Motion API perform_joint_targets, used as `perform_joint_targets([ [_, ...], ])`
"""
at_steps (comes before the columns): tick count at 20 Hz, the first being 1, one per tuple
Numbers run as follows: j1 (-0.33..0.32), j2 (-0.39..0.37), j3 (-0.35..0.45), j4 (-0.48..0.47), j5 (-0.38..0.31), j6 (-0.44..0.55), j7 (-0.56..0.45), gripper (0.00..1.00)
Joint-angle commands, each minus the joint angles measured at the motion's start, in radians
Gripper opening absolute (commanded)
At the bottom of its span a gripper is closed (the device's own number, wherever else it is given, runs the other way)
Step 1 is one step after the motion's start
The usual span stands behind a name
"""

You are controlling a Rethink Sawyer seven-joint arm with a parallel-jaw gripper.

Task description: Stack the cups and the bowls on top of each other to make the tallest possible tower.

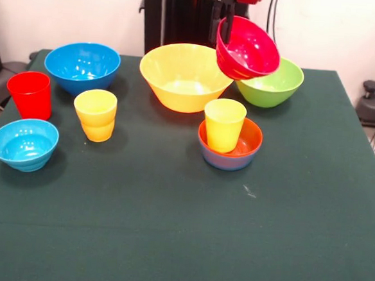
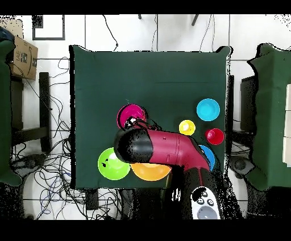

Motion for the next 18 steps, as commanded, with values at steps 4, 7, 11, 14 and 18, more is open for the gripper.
perform_joint_targets([
  [4,-0.038,0.121,0.138,0.007,-0.133,-0.073,-0.092,0.00],
  [7,-0.051,0.126,0.149,0.004,-0.147,-0.075,-0.087,0.00],
  [11,-0.074,0.140,0.164,-0.003,-0.170,-0.079,-0.086,0.00],
  [14,-0.093,0.148,0.173,-0.009,-0.187,-0.078,-0.094,0.00],
  [18,-0.115,0.146,0.188,-0.011,-0.204,-0.069,-0.098,0.00],
])
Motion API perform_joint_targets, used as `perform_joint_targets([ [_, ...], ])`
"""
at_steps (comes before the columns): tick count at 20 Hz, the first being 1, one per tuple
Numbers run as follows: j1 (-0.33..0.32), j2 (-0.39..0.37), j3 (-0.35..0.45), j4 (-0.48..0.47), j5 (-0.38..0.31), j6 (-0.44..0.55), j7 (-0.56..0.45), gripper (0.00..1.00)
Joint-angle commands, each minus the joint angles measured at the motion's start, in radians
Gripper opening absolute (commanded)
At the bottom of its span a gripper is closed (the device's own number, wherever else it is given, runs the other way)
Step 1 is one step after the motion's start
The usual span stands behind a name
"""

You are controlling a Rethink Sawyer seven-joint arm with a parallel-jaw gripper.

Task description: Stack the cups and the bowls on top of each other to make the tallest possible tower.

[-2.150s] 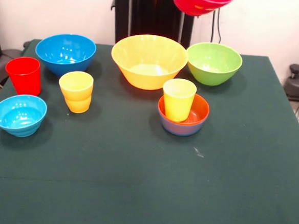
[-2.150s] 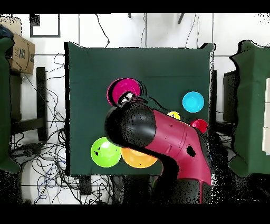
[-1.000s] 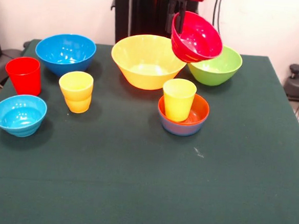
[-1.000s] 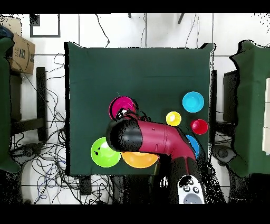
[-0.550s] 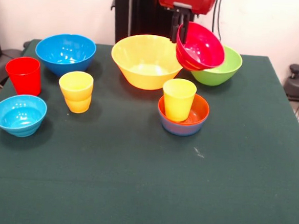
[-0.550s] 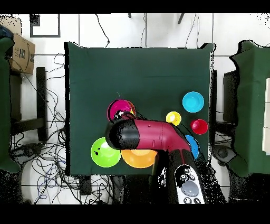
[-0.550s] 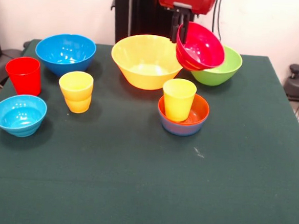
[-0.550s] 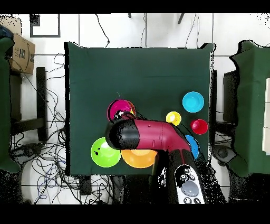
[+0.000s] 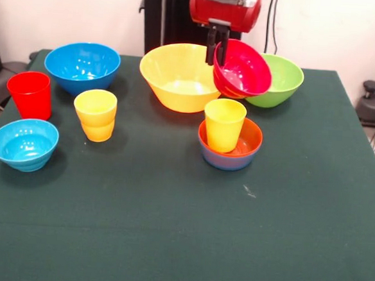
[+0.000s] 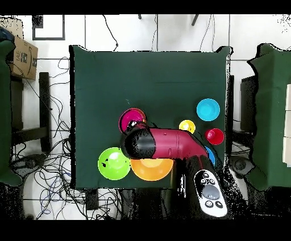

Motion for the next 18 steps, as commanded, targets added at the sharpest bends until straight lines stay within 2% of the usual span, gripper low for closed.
perform_joint_targets([
  [1,-0.043,0.048,0.109,-0.010,-0.103,-0.050,-0.096,0.00],
  [4,-0.048,0.045,0.117,-0.006,-0.115,-0.050,-0.084,0.00],
  [18,0.010,0.093,0.095,-0.033,-0.139,-0.093,-0.003,0.00],
])
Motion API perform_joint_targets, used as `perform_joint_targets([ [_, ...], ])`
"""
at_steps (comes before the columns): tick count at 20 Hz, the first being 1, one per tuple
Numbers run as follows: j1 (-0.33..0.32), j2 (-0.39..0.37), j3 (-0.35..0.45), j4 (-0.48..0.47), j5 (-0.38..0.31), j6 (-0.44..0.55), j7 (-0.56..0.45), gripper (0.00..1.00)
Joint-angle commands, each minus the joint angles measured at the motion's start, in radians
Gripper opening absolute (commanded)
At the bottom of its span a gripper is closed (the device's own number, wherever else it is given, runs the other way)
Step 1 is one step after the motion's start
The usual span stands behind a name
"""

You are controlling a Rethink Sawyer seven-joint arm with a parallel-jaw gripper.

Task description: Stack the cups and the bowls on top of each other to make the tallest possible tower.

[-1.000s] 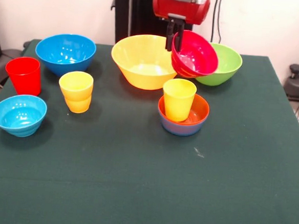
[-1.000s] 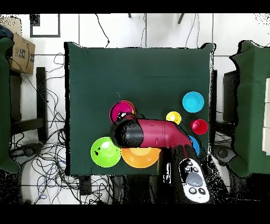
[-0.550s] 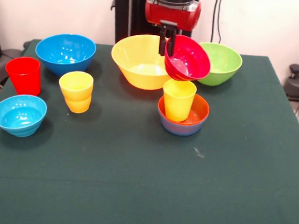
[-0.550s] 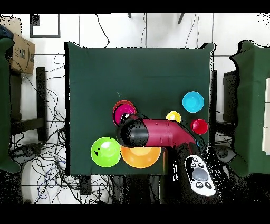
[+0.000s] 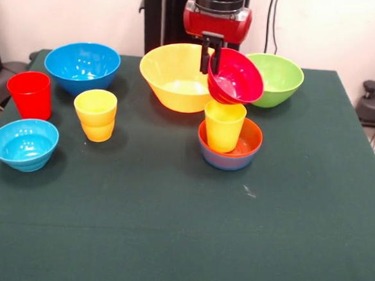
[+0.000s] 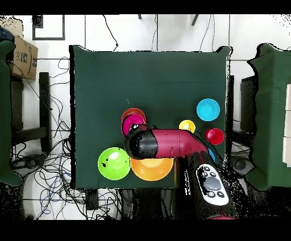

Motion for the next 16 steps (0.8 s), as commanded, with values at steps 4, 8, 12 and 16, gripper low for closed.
perform_joint_targets([
  [4,0.056,0.017,0.068,-0.023,-0.044,-0.058,0.009,0.00],
  [8,0.066,0.006,0.069,-0.024,-0.028,-0.044,0.014,0.00],
  [12,0.068,0.027,0.064,-0.042,-0.035,-0.052,0.008,0.00],
  [16,0.051,0.068,0.058,-0.059,-0.063,-0.088,-0.010,0.00],
])
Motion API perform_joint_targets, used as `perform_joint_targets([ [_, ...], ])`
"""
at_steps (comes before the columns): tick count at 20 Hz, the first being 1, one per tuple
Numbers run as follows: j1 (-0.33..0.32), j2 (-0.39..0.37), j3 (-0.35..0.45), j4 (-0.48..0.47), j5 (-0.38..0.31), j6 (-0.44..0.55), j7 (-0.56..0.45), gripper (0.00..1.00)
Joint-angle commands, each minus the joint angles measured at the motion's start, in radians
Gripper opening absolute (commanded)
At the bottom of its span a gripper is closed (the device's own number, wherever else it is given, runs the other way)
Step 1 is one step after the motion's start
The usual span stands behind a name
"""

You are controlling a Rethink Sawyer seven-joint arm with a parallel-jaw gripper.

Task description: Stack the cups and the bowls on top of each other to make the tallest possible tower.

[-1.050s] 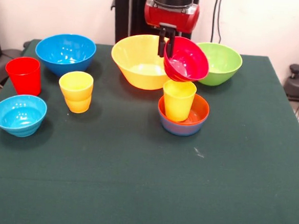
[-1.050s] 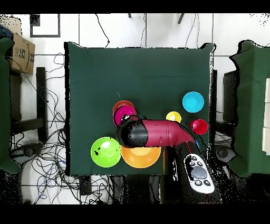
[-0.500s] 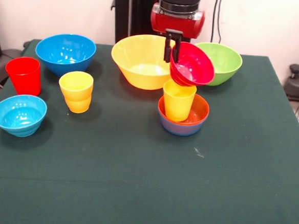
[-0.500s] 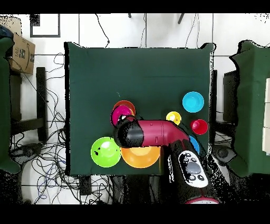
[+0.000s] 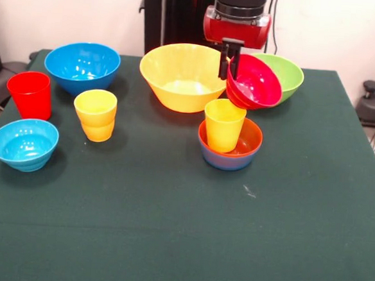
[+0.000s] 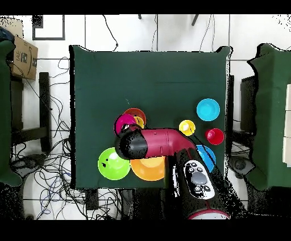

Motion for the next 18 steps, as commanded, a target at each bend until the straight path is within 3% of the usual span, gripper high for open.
perform_joint_targets([
  [1,-0.004,0.057,0.055,-0.058,-0.068,-0.067,-0.012,0.00],
  [18,-0.032,0.115,0.052,-0.075,-0.095,-0.123,-0.041,0.00],
])
